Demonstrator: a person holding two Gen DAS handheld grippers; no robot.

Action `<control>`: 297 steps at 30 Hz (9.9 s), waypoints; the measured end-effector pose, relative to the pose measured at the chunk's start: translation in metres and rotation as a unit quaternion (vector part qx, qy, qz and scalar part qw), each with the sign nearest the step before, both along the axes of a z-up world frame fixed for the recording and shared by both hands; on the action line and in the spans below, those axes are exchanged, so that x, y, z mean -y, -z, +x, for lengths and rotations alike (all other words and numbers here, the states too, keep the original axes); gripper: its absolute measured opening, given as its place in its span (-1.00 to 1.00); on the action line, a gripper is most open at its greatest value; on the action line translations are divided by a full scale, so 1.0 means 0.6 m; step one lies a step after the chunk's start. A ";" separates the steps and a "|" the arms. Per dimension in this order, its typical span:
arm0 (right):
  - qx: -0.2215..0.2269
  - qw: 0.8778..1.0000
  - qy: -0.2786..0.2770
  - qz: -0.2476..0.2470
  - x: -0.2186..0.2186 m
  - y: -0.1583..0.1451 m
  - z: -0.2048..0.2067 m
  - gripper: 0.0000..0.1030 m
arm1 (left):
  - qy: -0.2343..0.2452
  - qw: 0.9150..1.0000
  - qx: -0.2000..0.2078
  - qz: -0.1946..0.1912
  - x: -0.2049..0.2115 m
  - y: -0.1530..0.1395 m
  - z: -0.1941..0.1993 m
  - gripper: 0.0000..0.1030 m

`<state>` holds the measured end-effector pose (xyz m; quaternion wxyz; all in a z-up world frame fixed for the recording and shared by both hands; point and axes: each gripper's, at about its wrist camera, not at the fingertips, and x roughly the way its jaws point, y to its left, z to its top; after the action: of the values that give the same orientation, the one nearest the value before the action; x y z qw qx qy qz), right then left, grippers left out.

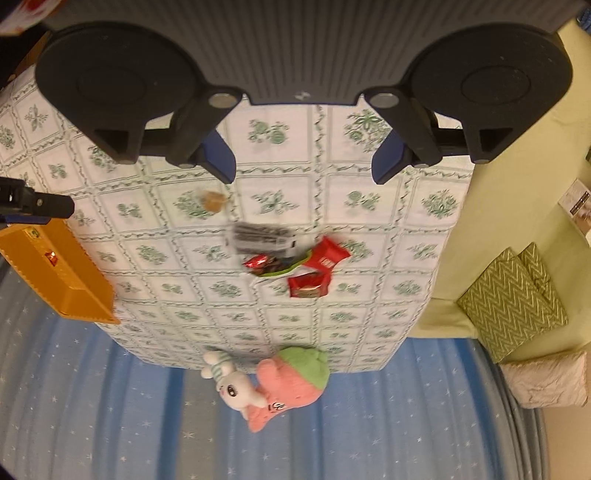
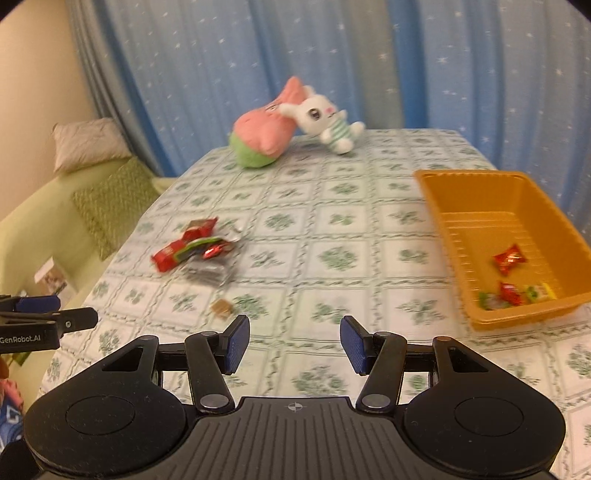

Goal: Organize snacks
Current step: 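Move both tools back from the tray toward the snack pile, then grasp the brown caramel candy with the right tool while the left grasps the clear dark-snack packet, then carry both snacks over the orange tray and open both tools, then pull both tools back from the tray toward the remaining red snacks, then grasp the red square cake with the left tool while the right grasps a red-wrapped candy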

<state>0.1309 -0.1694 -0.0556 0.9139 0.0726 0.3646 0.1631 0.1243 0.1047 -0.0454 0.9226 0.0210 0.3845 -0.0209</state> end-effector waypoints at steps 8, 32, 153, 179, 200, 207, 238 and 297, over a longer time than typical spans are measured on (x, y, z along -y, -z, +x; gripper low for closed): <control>0.002 0.999 -0.044 -0.020 -0.066 0.023 0.025 0.06 | 0.005 1.000 -0.001 -0.008 -0.027 0.021 0.015 0.64; 0.035 0.952 -0.269 -0.140 -0.209 0.166 0.174 -0.16 | 0.139 0.989 -0.033 0.043 -0.016 0.124 0.151 0.42; 0.023 0.991 0.125 -0.045 0.331 -0.031 0.076 -0.60 | 0.188 0.980 -0.008 -0.068 0.507 -0.032 0.129 -0.35; 0.002 0.987 0.154 -0.033 0.415 0.011 0.135 -0.60 | 0.204 0.976 -0.024 -0.071 0.575 0.028 0.208 -0.30; 0.002 0.987 0.156 0.035 0.414 -0.005 0.139 -0.55 | 0.156 0.985 -0.015 -0.072 0.478 0.012 0.158 -0.05; -0.004 0.984 0.177 0.028 0.398 -0.021 0.082 -0.55 | 0.142 0.987 -0.007 -0.075 0.442 -0.010 0.111 0.01; -0.004 0.999 0.053 -0.012 0.105 -0.071 -0.083 0.19 | 0.034 0.998 0.034 -0.051 0.166 -0.080 -0.053 0.38; -0.015 0.999 -0.040 -0.023 -0.167 0.050 0.186 0.23 | 0.030 1.000 0.001 0.008 -0.083 0.087 0.258 0.31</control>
<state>0.2428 -0.0690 -0.0854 0.9025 0.0395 0.3848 0.1895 0.2794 0.1544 -0.0974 0.9220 0.0395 0.3826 -0.0453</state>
